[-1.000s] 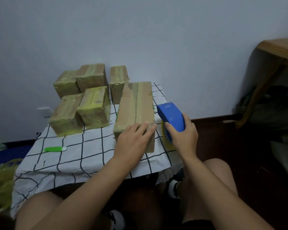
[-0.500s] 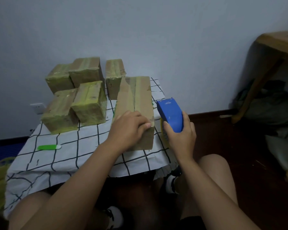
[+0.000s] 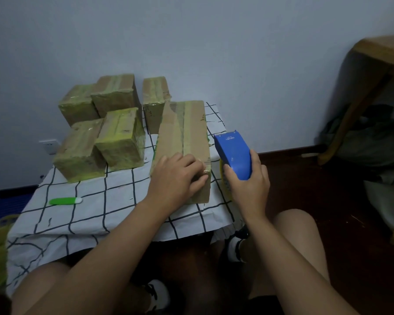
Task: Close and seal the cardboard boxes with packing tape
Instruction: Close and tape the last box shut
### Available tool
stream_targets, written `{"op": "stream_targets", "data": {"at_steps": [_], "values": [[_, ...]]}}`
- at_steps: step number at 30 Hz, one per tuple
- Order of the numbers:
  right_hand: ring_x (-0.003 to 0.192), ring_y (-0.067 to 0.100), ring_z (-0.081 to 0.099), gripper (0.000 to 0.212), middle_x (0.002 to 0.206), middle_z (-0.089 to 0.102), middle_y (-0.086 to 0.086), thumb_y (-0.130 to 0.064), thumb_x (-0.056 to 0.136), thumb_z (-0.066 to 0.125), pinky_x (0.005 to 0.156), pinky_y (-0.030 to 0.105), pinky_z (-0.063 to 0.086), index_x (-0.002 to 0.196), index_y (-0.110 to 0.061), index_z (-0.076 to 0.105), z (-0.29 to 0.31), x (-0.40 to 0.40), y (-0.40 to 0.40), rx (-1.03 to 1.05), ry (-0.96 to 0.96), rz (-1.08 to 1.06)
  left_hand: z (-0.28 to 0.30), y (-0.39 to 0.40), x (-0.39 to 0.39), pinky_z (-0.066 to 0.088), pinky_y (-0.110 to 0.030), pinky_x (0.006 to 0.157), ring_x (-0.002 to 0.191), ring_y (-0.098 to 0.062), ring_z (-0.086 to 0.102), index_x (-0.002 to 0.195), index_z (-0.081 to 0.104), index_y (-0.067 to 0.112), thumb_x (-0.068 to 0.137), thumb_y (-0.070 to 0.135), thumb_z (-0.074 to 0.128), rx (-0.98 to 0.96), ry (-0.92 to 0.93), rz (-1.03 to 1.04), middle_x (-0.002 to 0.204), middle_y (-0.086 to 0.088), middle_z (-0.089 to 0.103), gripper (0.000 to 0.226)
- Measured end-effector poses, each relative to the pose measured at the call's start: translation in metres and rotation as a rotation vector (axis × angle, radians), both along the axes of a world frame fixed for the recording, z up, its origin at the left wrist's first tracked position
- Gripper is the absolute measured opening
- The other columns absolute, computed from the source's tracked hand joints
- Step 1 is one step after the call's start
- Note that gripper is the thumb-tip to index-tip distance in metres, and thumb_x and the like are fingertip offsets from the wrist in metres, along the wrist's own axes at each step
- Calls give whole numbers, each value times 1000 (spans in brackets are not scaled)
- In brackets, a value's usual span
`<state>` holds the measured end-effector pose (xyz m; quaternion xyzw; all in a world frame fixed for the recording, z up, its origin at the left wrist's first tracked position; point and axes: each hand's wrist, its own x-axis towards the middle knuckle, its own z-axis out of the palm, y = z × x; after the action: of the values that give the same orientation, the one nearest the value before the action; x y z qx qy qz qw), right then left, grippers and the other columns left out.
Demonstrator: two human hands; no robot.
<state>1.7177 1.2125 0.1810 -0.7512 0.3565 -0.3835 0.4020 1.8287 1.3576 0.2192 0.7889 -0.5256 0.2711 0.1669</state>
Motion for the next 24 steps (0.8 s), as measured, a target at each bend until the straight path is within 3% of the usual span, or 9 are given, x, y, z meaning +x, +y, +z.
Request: {"op": "stream_targets", "data": {"at_steps": [3, 6, 10, 14, 16, 19, 24], "values": [[91, 17, 50, 74, 108, 46, 3, -39, 85, 74, 78, 32, 45, 149, -25, 39, -1, -1, 0, -8, -1, 10, -3, 0, -3, 27, -31, 66, 77, -21, 52, 88, 63, 21, 82, 54, 51, 18, -20, 27, 89, 6, 62, 35], [90, 16, 50, 75, 108, 45, 1, -39, 85, 74, 77, 31, 43, 149, -25, 38, -2, -2, 0, -6, -6, 15, -4, -2, -7, 26, -30, 67, 79, -18, 51, 86, 66, 23, 83, 63, 50, -68, 74, 54, 86, 9, 62, 44], [88, 17, 48, 74, 106, 45, 2, -37, 84, 74, 76, 29, 39, 149, -24, 40, -1, -1, 0, -1, -7, -7, -4, -8, -13, 27, -33, 65, 76, -21, 49, 82, 60, 22, 90, 53, 49, -66, 41, 104, 83, 7, 58, 33], [88, 17, 48, 74, 107, 46, 2, -38, 84, 74, 76, 28, 39, 149, -25, 41, -1, -2, 1, -2, -9, -1, -9, -2, -14, 29, -34, 67, 82, -22, 50, 94, 59, 22, 81, 53, 64, 11, 4, 109, 94, 6, 59, 33], [88, 17, 47, 74, 107, 46, 3, -38, 84, 74, 76, 28, 39, 149, -25, 40, -1, -2, 1, -4, -4, 1, -6, -2, -14, 28, -32, 70, 83, -18, 49, 90, 62, 24, 83, 62, 53, -39, 115, 105, 90, 9, 59, 40], [90, 18, 49, 74, 108, 48, 3, -40, 84, 74, 78, 30, 42, 148, -27, 40, -2, -2, 1, 5, -8, -6, 4, -11, -14, 26, -33, 71, 79, -19, 48, 73, 51, 28, 91, 57, 42, -124, 286, 145, 76, 13, 48, 36], [91, 18, 49, 75, 109, 48, 4, -41, 84, 74, 78, 30, 42, 149, -27, 39, -3, -2, 0, 1, 3, -4, -3, -15, -12, 26, -31, 64, 71, -21, 48, 79, 55, 21, 95, 44, 44, -91, 33, 151, 78, 5, 55, 31]]}}
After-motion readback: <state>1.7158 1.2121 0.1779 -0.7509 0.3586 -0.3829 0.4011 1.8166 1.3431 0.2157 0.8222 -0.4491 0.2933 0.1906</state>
